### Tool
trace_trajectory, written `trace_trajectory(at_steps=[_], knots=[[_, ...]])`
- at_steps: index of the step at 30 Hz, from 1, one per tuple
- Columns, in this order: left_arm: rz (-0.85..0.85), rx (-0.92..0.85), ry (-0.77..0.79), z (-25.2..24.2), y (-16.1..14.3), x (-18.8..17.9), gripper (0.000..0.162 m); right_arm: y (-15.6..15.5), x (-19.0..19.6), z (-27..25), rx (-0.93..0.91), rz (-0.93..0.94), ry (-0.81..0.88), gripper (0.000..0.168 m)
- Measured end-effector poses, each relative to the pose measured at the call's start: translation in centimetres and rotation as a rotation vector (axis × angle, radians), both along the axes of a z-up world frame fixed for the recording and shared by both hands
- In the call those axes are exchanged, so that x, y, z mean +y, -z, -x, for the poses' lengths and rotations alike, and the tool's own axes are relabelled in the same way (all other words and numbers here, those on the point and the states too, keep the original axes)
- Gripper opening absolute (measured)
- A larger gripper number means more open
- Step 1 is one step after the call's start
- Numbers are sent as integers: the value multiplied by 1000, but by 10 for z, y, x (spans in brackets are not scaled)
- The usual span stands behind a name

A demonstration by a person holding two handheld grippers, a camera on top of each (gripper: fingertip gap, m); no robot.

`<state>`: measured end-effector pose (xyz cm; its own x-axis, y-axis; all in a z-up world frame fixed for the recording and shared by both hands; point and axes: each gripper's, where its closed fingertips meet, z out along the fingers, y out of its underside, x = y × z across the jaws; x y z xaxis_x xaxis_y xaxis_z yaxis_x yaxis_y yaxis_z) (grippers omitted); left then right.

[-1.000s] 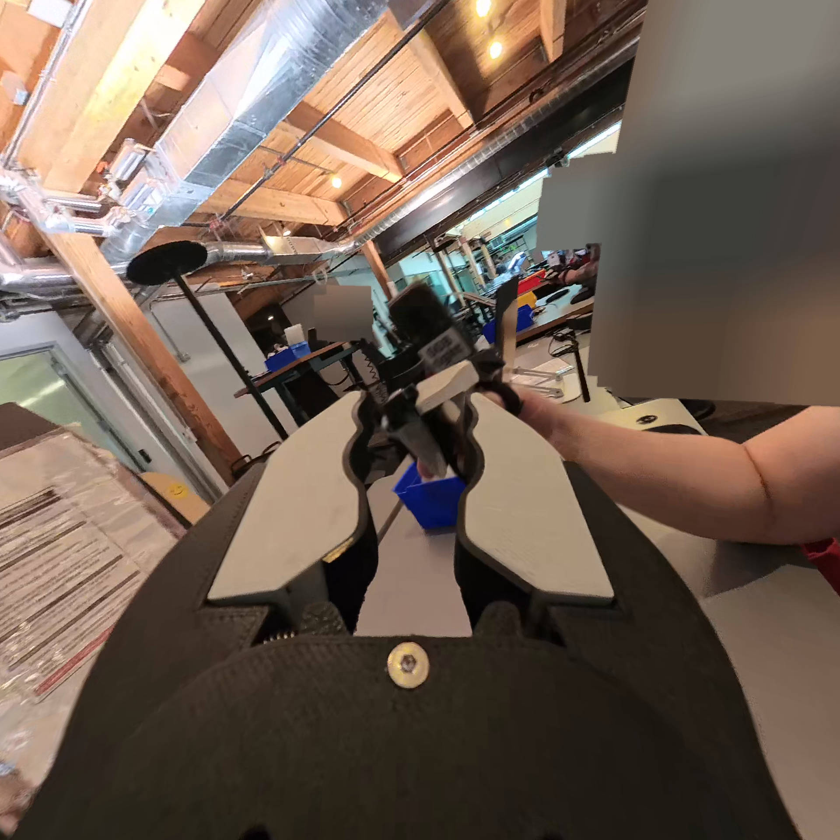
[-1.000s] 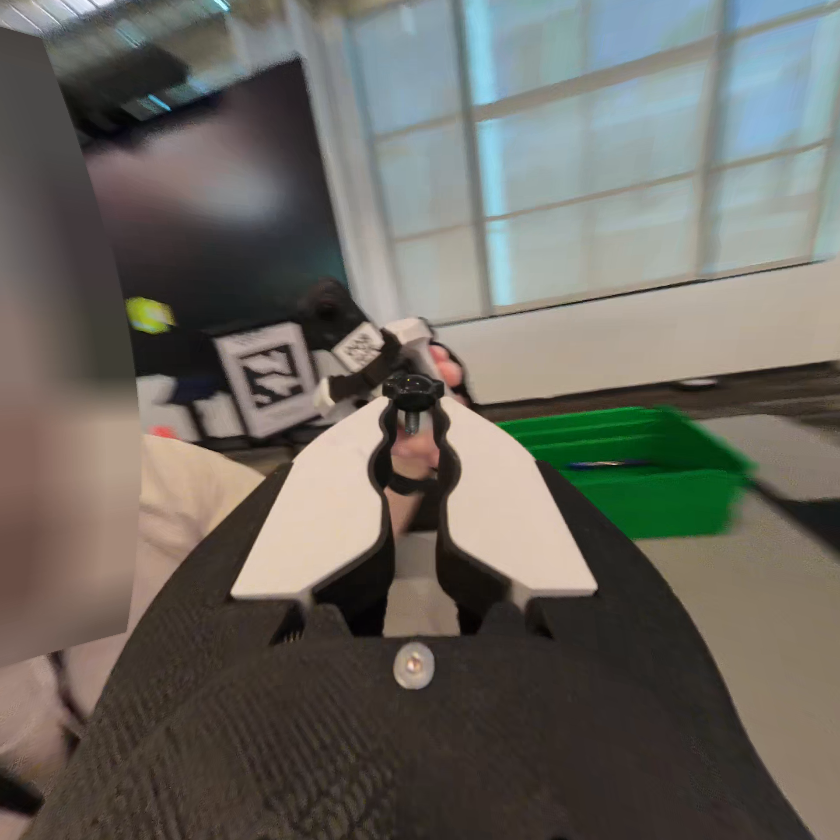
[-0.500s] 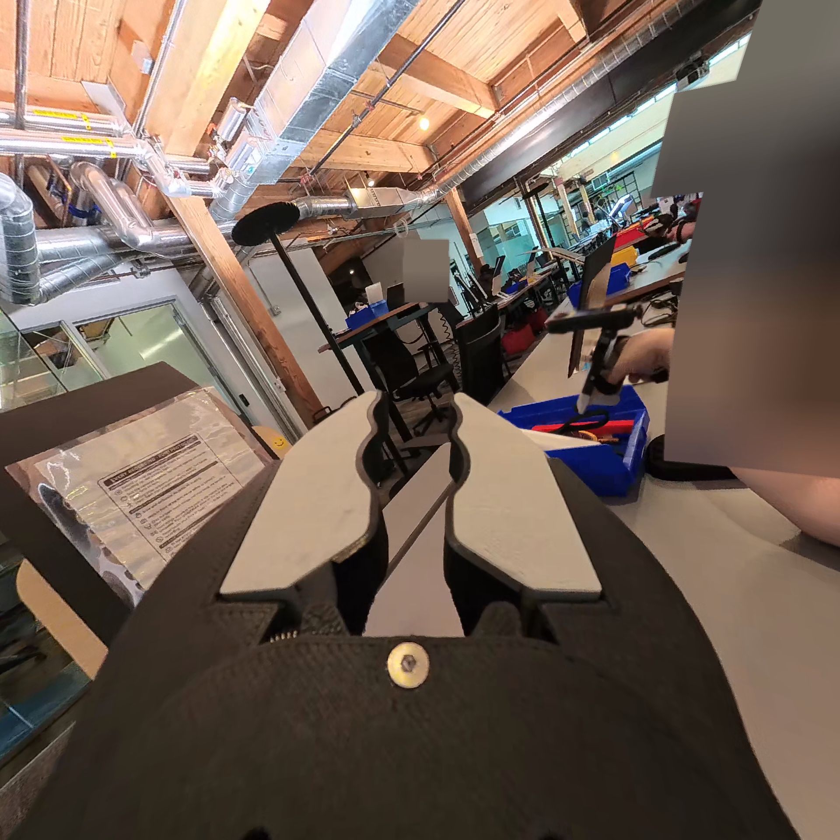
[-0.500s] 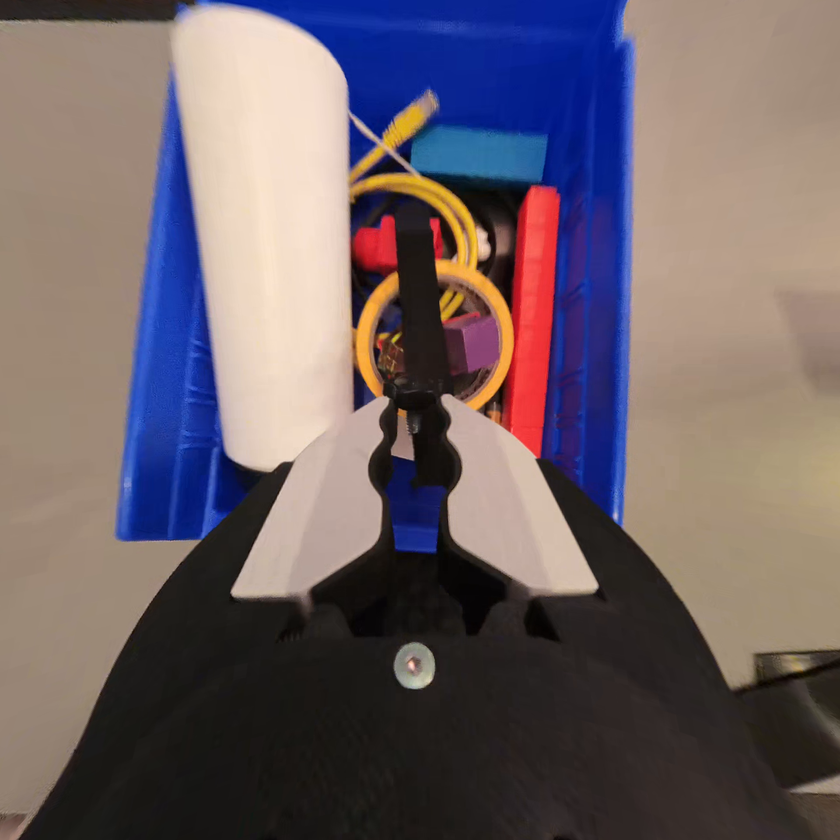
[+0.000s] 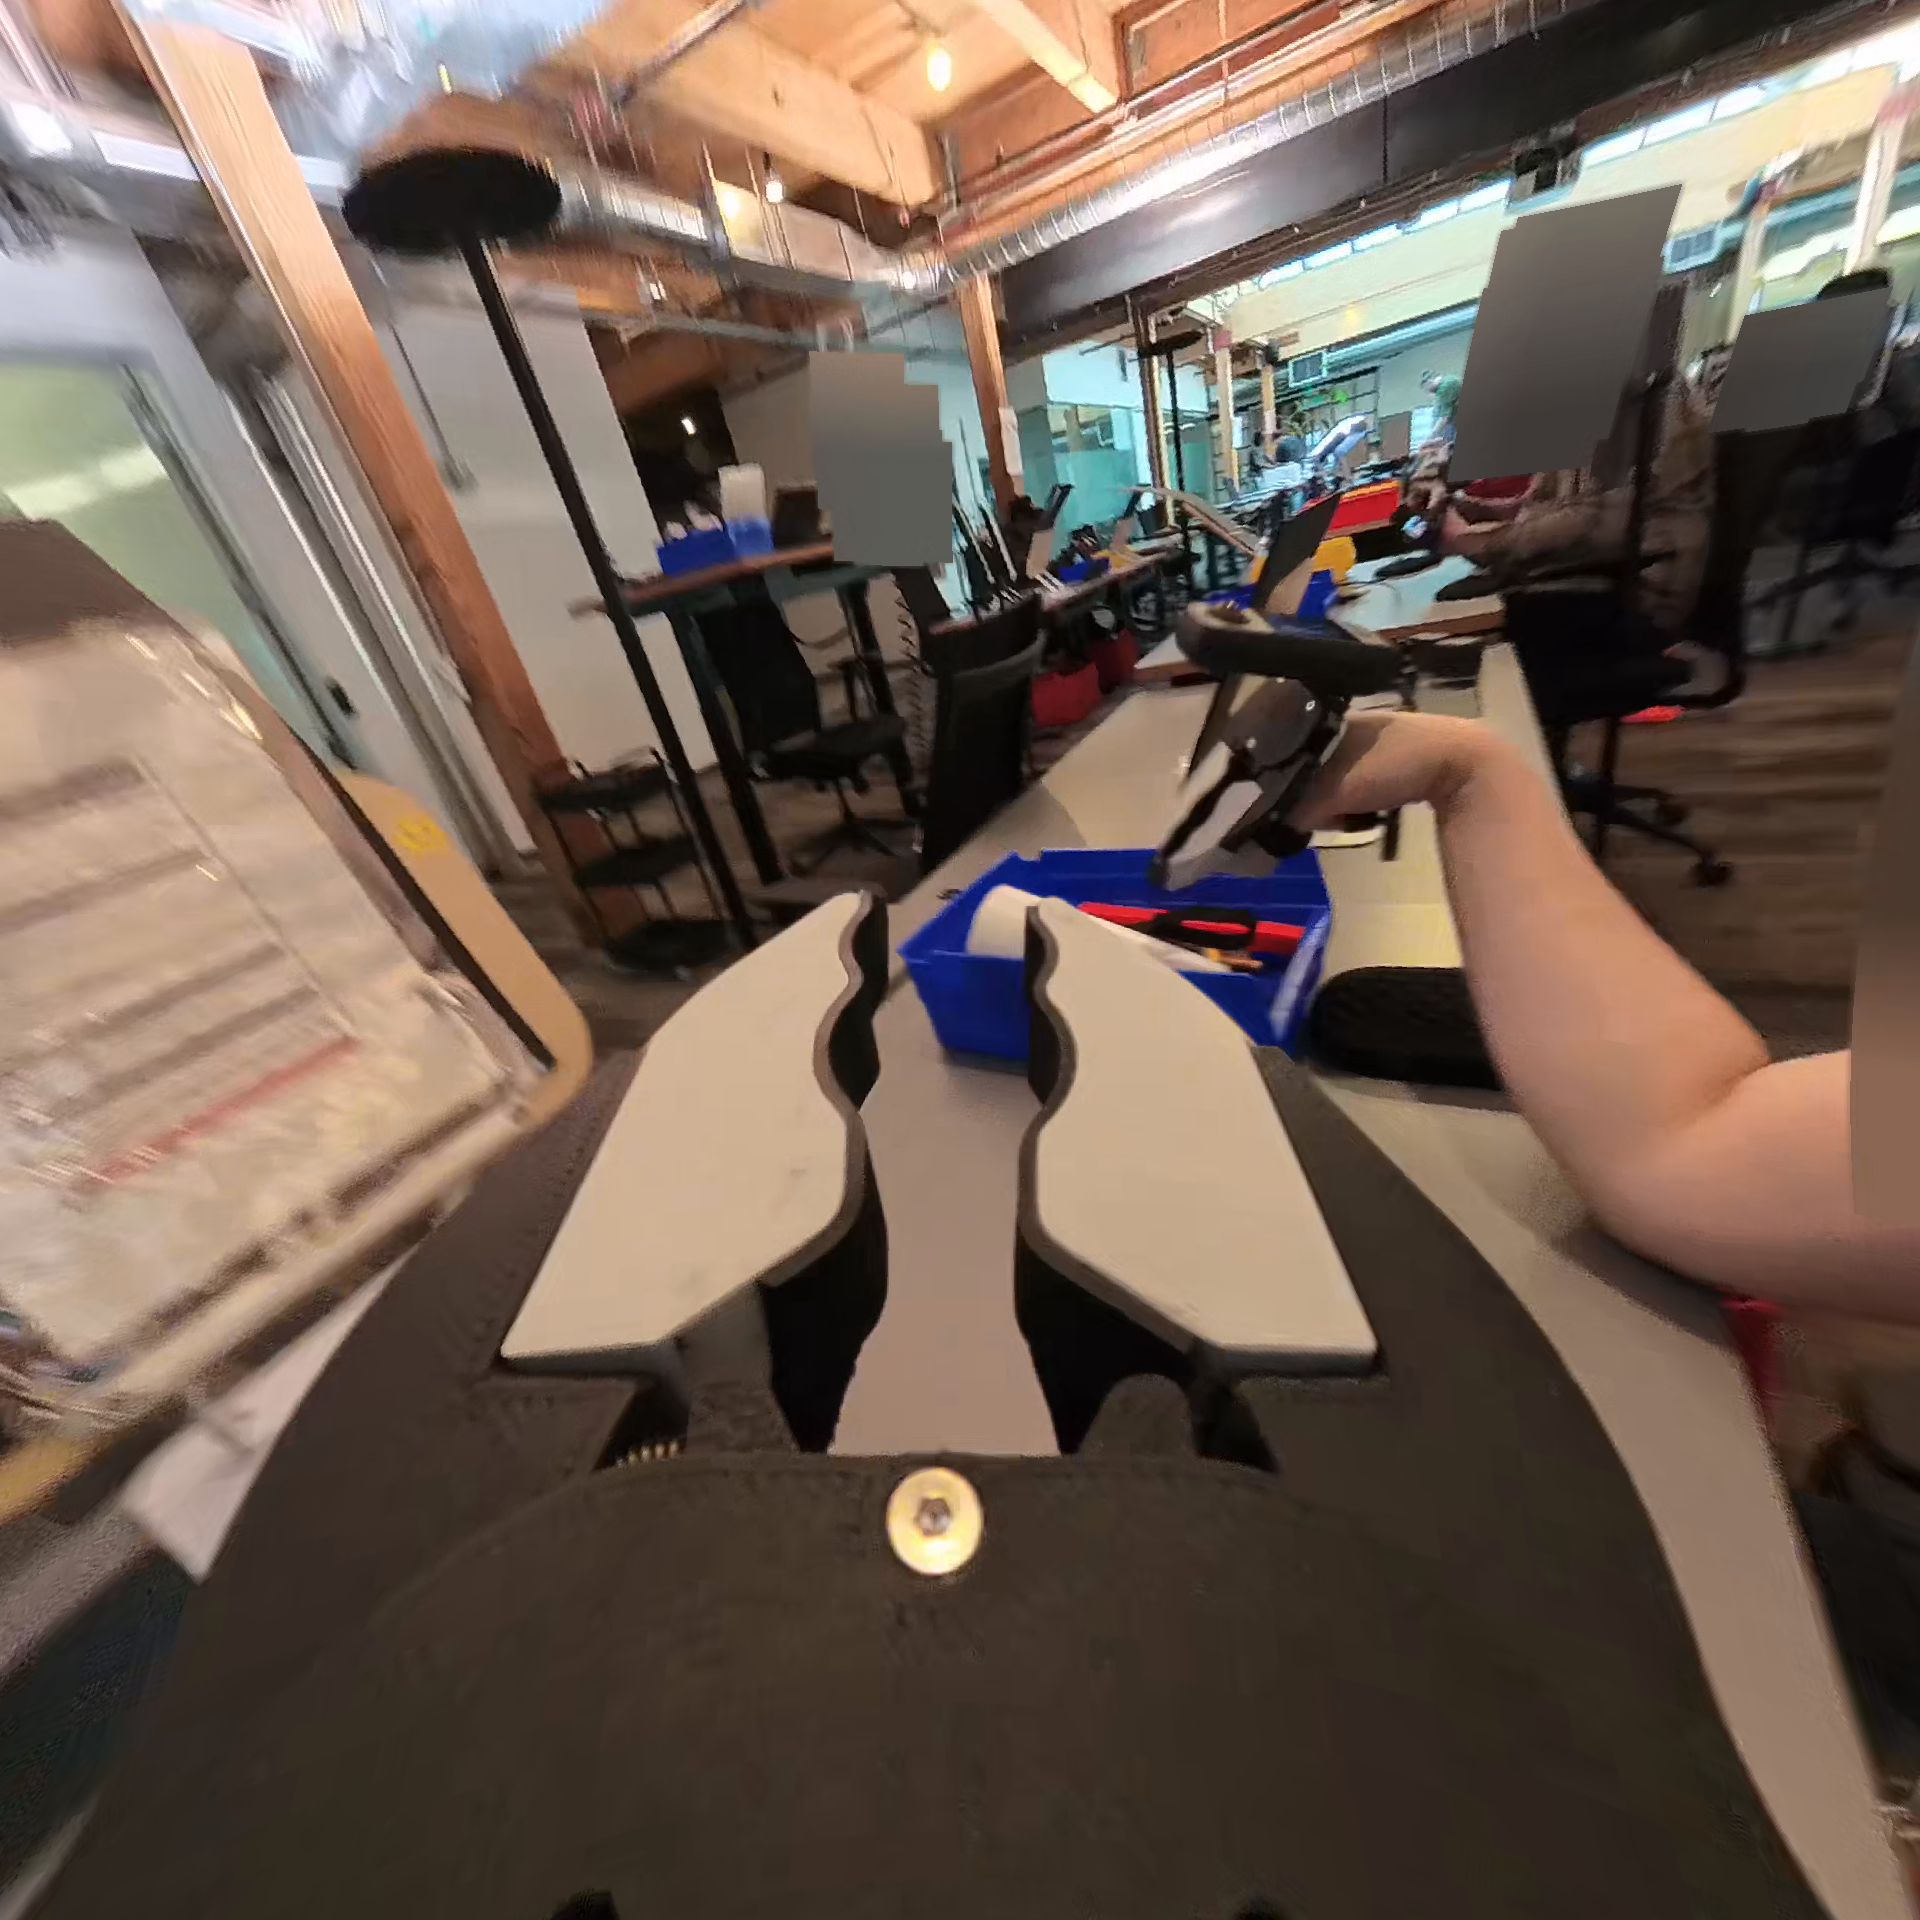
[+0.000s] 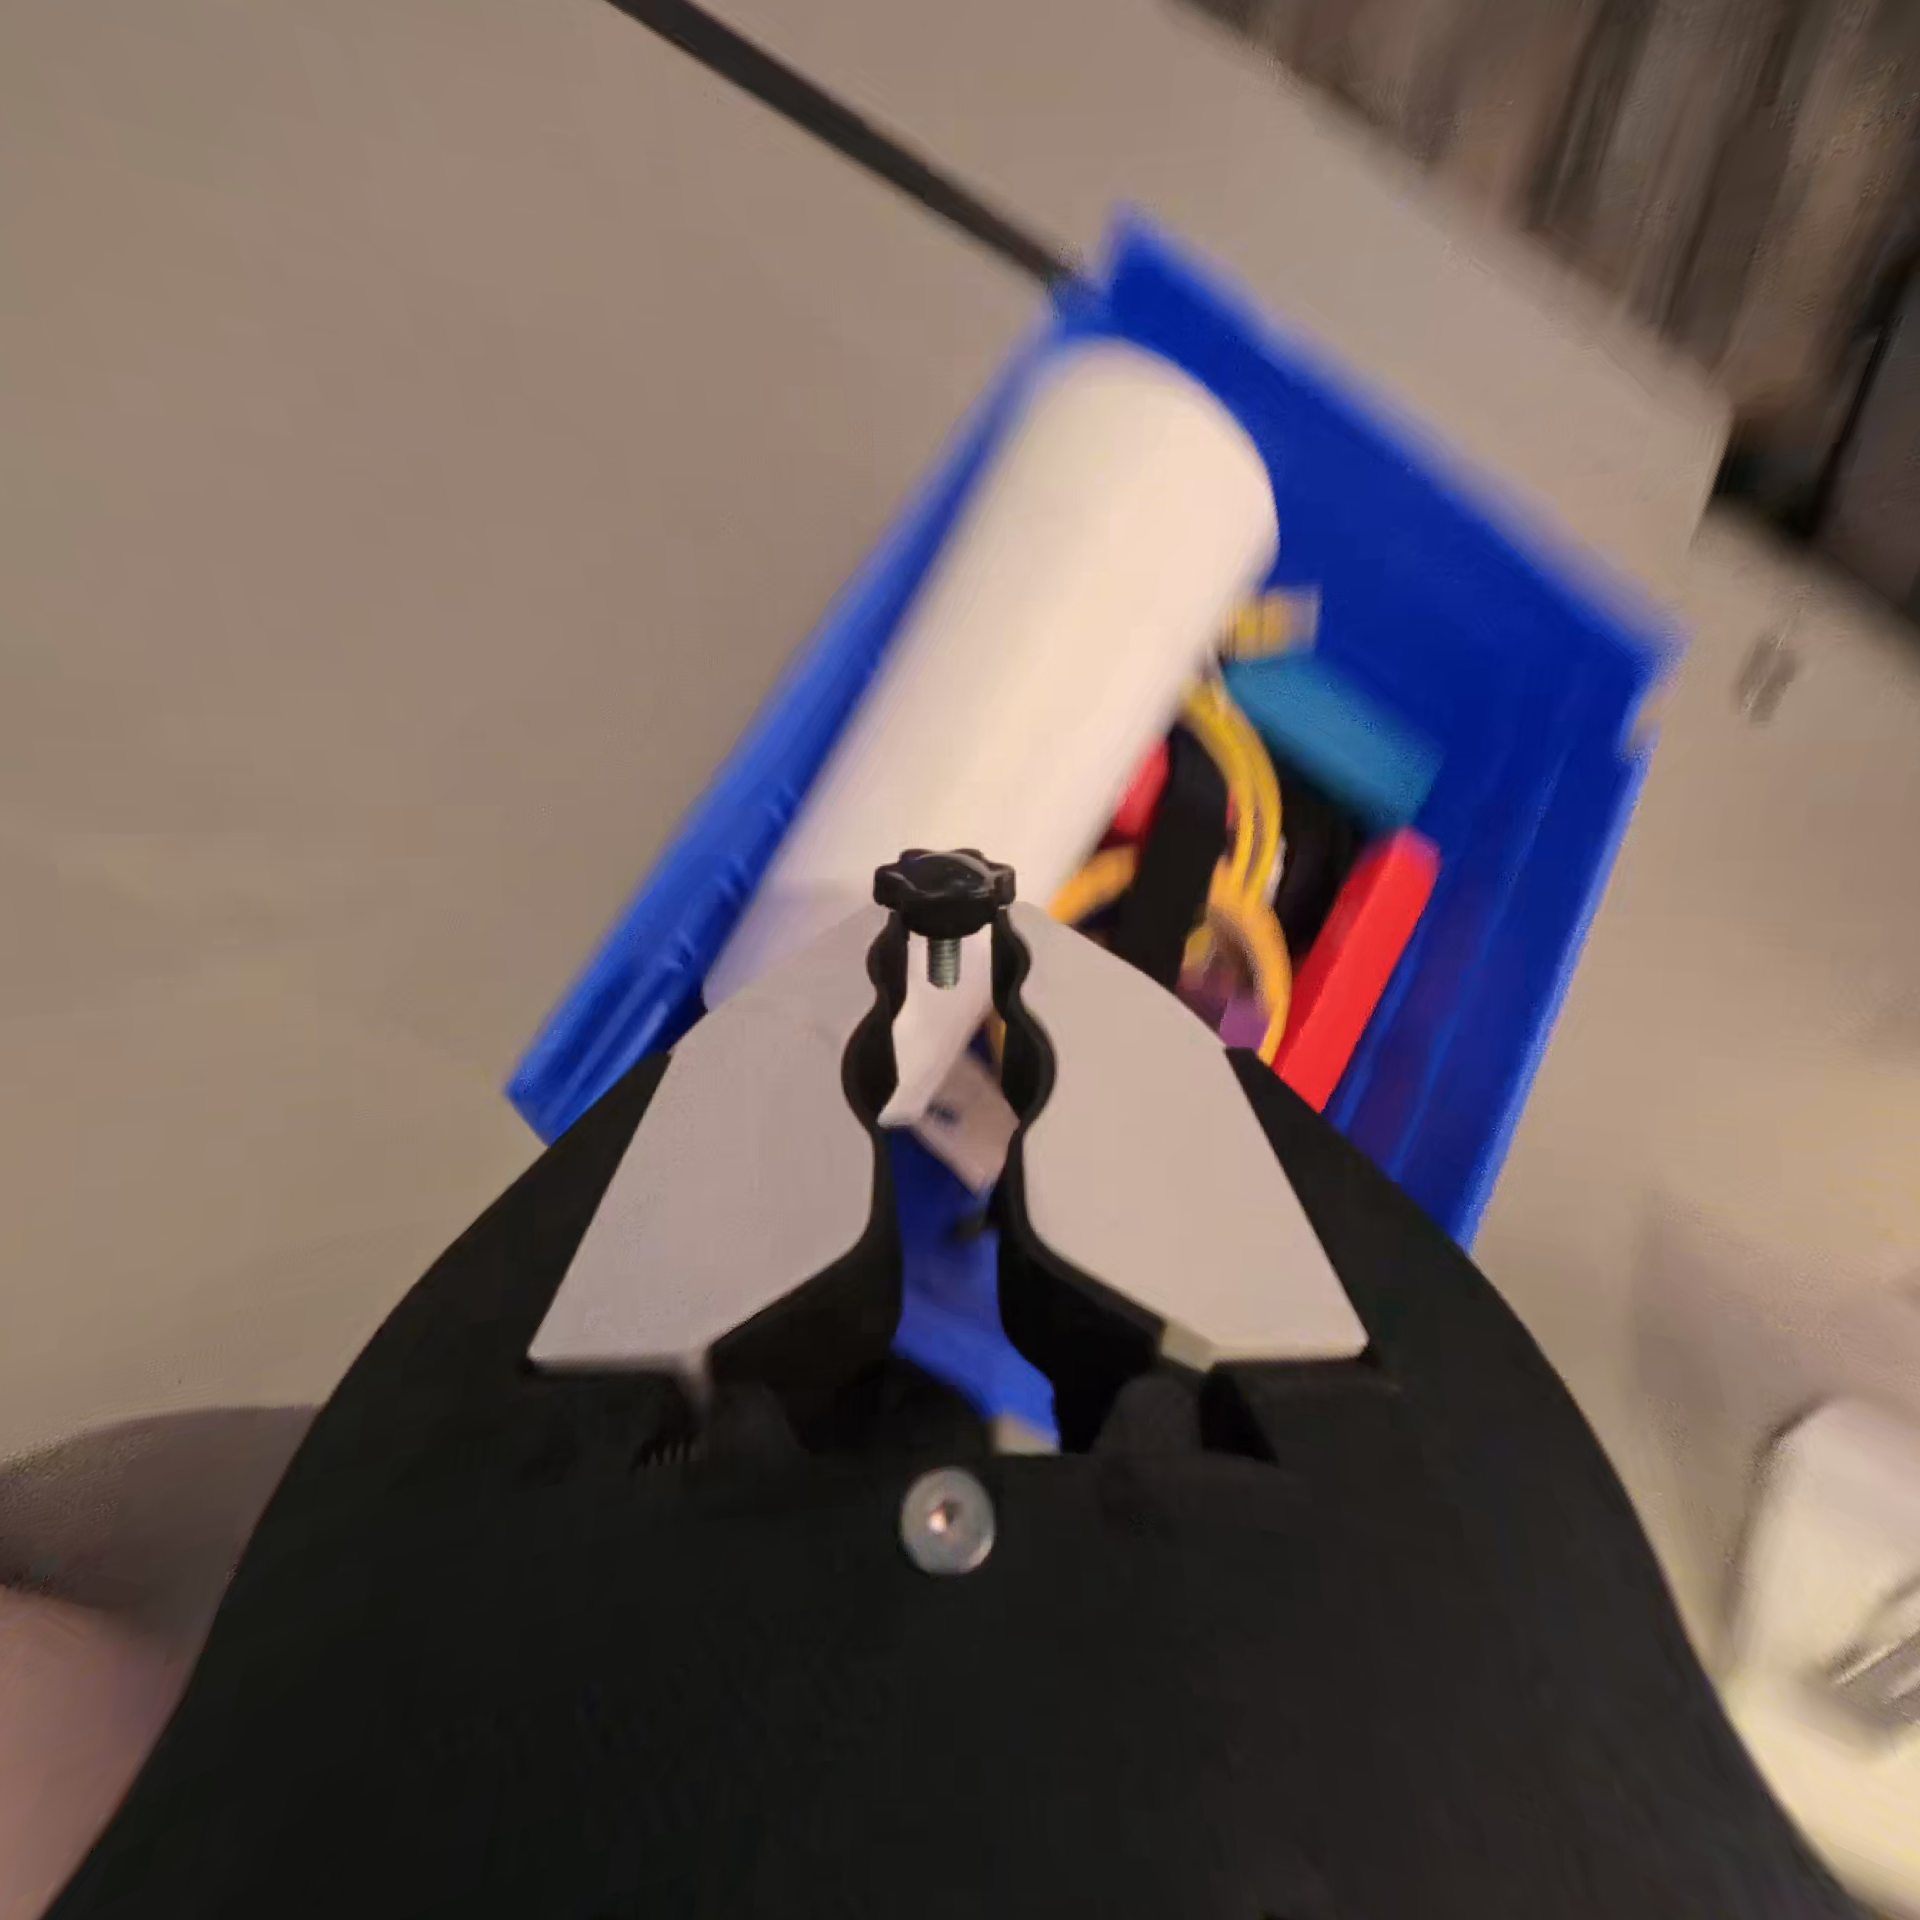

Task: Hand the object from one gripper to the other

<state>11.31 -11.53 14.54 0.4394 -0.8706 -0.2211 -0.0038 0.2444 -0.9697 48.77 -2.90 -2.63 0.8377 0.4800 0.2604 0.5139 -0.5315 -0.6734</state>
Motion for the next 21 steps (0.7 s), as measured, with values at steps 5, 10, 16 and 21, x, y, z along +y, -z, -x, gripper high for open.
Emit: trace_trajectory(at_steps=[5, 10, 16, 21], knots=[[263, 7, 97, -43, 44, 19, 34, -97, -13, 137, -209, -614, -587, 16], [365, -4, 79, -61, 63, 27, 44, -123, -48, 247, -379, -856, -880, 16], [353, -18, -25, -59, 64, 37, 43, -110, -32, 296, -755, -900, -799, 16], [285, 31, -107, -57, 71, 46, 37, -102, -30, 322, -828, -926, -797, 16]])
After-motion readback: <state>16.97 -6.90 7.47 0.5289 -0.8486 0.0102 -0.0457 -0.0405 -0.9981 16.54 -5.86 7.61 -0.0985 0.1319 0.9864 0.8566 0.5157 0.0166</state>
